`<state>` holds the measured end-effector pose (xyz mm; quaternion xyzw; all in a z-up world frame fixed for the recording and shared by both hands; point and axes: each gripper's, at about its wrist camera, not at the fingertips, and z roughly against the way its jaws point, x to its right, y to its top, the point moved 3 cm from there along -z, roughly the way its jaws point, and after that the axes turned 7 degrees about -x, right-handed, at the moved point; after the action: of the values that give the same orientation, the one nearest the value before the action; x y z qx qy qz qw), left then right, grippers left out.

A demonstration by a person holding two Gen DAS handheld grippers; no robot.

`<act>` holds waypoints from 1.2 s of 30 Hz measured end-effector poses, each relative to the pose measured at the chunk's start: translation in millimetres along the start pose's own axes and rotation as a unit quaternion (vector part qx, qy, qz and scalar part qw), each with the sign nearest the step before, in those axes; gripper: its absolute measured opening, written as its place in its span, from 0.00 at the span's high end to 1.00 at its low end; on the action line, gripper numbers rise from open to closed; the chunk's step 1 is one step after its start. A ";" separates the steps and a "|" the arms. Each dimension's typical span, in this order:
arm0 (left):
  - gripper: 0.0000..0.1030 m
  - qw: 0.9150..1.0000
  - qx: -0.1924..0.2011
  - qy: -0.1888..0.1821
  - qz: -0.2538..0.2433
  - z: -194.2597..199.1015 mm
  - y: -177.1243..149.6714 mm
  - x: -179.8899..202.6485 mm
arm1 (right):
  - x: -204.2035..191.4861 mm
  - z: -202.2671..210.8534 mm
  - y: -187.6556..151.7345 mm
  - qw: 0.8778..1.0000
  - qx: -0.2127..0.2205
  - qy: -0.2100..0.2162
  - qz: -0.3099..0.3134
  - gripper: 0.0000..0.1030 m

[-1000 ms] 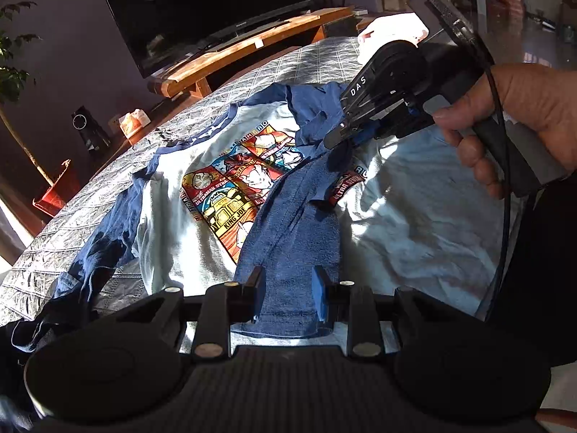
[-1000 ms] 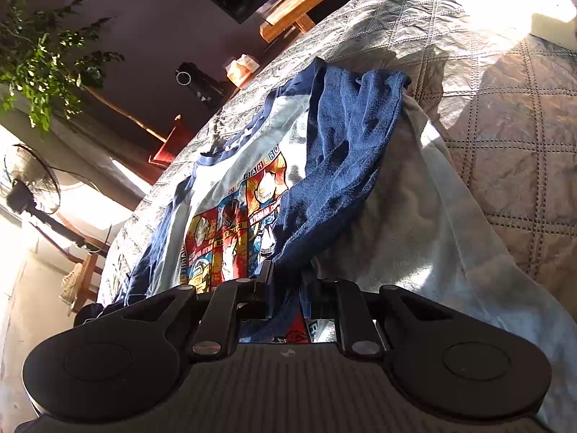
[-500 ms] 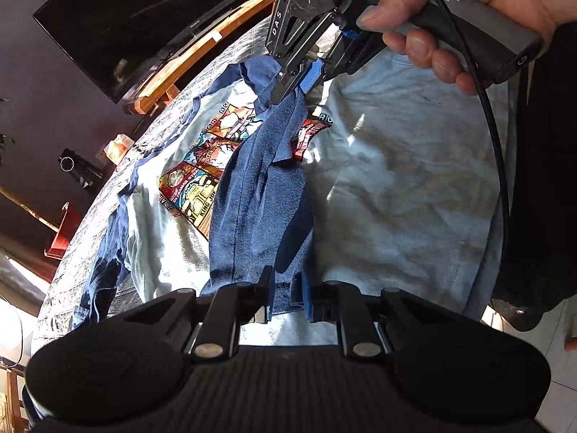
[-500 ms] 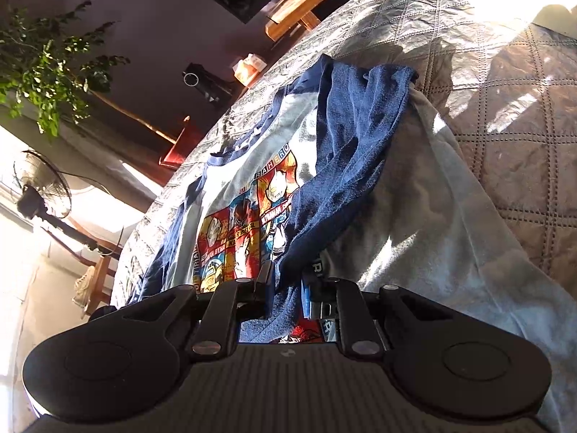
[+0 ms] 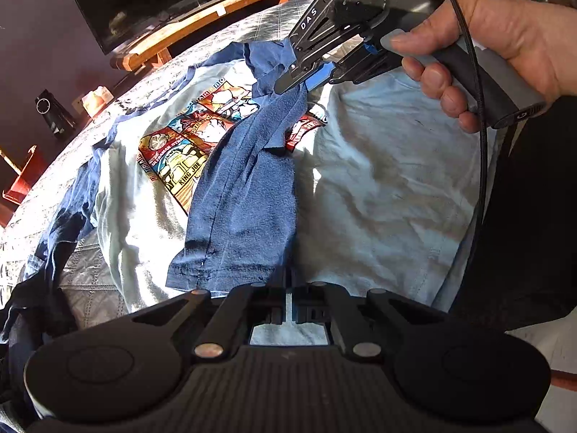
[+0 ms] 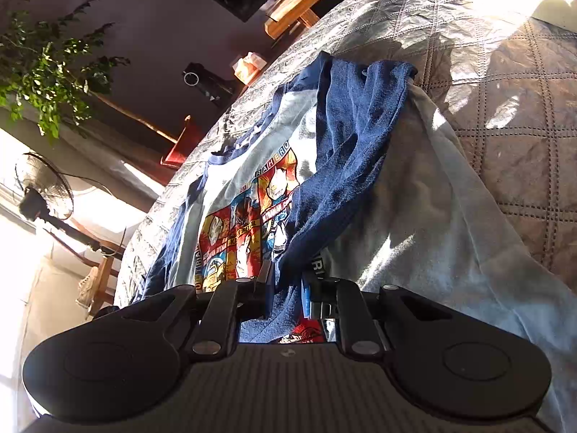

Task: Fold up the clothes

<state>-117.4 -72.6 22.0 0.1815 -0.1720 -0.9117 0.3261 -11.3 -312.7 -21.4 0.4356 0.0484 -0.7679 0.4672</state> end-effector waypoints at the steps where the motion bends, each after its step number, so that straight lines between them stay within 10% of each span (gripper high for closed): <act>1: 0.89 1.000 0.002 0.002 0.004 0.3 0.5 -1.0 | 0.1 -0.3 0.0 1.000 -0.001 -0.001 0.000 0.80; 4: 0.66 1.000 0.008 0.008 0.007 0.3 2.1 -1.5 | 0.4 -1.1 -0.3 1.000 -0.003 -0.002 -0.001 0.80; 9: 0.64 1.000 0.018 0.017 0.013 -0.1 4.8 -2.4 | 1.5 -1.4 0.0 1.000 -0.004 -0.004 -0.004 0.80; 15: 0.94 1.000 0.002 0.012 0.003 -10.1 5.6 3.6 | 2.8 -0.4 0.1 1.000 -0.002 0.000 -0.009 0.79; 28: 0.98 0.998 0.048 0.022 0.033 20.8 11.0 -10.0 | 1.9 4.9 1.1 1.000 0.006 0.004 -0.005 0.81; 36: 0.99 0.986 0.093 -0.019 0.134 57.8 14.8 -42.7 | 4.4 9.2 3.2 1.000 0.017 -0.002 -0.012 0.82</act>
<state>-104.4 -44.0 88.3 0.1691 -0.2845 -0.8432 0.4236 -15.5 -321.9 -17.8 0.4418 0.0394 -0.7747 0.4507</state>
